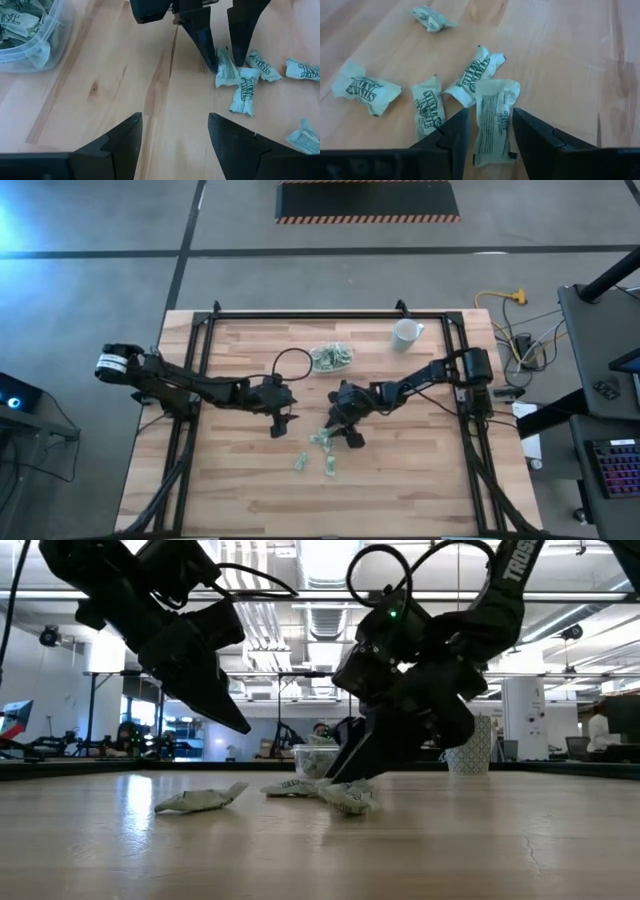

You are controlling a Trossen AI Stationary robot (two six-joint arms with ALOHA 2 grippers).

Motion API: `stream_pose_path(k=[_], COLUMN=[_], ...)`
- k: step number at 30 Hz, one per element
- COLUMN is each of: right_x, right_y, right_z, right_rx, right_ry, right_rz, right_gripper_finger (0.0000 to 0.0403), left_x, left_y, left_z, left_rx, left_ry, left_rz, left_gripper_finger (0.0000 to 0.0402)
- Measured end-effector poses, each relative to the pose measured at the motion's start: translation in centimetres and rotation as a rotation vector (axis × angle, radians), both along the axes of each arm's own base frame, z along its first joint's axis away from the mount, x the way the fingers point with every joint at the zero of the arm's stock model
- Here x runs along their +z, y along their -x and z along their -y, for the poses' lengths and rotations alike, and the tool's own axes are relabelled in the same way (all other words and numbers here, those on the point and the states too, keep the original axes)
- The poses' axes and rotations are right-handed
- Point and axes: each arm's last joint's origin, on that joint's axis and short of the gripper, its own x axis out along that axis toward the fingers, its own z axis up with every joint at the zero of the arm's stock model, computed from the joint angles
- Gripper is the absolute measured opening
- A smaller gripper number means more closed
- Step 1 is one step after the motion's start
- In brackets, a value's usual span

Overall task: Pick and place Stevia / Truvia into bins
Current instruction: Put the stevia packet into the transparent container

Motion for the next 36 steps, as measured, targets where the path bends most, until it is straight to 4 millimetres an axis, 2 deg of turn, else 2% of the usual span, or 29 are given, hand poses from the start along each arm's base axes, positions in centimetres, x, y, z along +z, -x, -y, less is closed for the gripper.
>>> stream_pose_path(k=[7,18,24,31,36], right_x=[0.8,1.5,2.9,5.3,7.2], right_y=[-0.1,0.4,0.7,0.9,1.1], right_z=[0.1,0.3,0.4,1.2,3.3], right_rx=[-0.03,-0.052,-0.062,-0.214,-0.417], right_ry=[0.047,0.103,0.144,0.378,0.586], right_rz=[-0.049,-0.065,-0.037,0.025,0.057], right_gripper_finger=[0.0117,0.0043,0.0032,0.0031,0.0031], left_x=[-0.1,-0.1,-0.1,-0.1,-0.1], left_y=[0.0,0.0,0.1,0.1,0.1], left_z=[0.0,0.0,0.0,0.0,0.0], left_rx=[0.0,0.0,-0.003,-0.018,-0.018], left_ry=[0.001,0.0,-0.004,-0.021,-0.022], left_rz=[0.014,0.012,0.011,0.009,0.008], left_gripper_finger=[0.021,0.021,0.021,0.021,0.021])
